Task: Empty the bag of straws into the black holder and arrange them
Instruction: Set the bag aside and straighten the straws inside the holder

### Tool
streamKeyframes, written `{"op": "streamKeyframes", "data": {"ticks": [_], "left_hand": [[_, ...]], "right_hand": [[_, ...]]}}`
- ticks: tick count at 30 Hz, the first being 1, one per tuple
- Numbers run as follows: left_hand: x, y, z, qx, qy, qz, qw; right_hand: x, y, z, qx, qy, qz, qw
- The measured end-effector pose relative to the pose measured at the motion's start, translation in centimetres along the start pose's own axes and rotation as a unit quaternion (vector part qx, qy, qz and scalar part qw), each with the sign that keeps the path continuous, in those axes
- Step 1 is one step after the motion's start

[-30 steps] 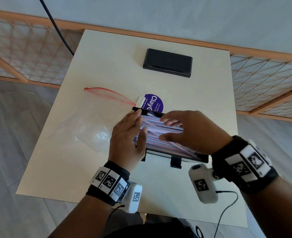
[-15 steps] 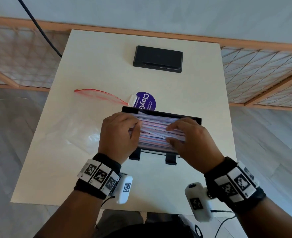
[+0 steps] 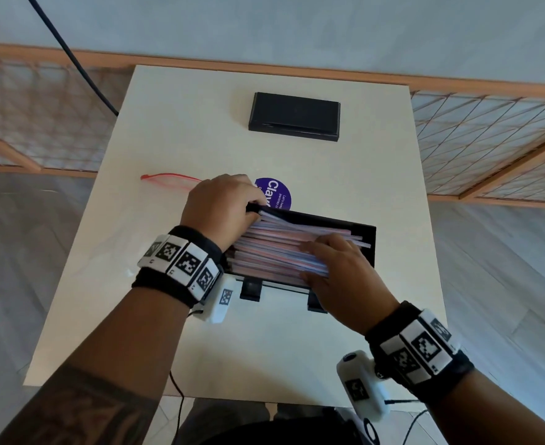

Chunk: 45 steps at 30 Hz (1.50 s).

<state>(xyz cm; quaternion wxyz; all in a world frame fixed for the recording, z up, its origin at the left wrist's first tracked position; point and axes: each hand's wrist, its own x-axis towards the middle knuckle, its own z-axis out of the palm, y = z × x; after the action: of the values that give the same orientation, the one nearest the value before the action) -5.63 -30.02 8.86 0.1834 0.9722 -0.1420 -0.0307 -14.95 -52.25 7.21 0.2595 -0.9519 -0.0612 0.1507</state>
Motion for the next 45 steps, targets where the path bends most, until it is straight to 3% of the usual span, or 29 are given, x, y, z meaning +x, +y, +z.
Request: {"op": "streamKeyframes", "data": {"ticks": [12,20,27,30,33,37,45], "left_hand": [[0.8,-0.5,0.7,-0.030,-0.002,-0.020,0.999],[0.7,-0.7,-0.3,0.030,-0.003,0.056,0.998],[1.5,-0.1,-0.9,0.061,-0.057,0.052,0.995],[2.4,0.7,-1.5,0.156,-0.116,0.085,0.977],[3.1,1.7,-2.3,0.266,-0.169,0.127,0.941],[3.2,2.8,-3.2,0.337,-0.217,0.152,0.903],[2.3,3.2,-4.6,0.359,-0.204,0.139,0.900]], "right_hand": [[0.3,0.5,0.8,0.014,0.023,0.006,1.000],[0.1,0.5,1.0,0.016,0.027,0.009,0.999],[0.1,0.6,1.1,0.011,0.026,0.009,1.000],[0.1,0.6,1.1,0.012,0.026,0.012,1.000],[0.1,0.5,1.2,0.010,0.029,0.006,1.000],[0.0,0.3,1.3,0.017,0.035,0.003,0.999],[0.0,0.1,1.5,0.037,0.070,0.016,0.997]]}}
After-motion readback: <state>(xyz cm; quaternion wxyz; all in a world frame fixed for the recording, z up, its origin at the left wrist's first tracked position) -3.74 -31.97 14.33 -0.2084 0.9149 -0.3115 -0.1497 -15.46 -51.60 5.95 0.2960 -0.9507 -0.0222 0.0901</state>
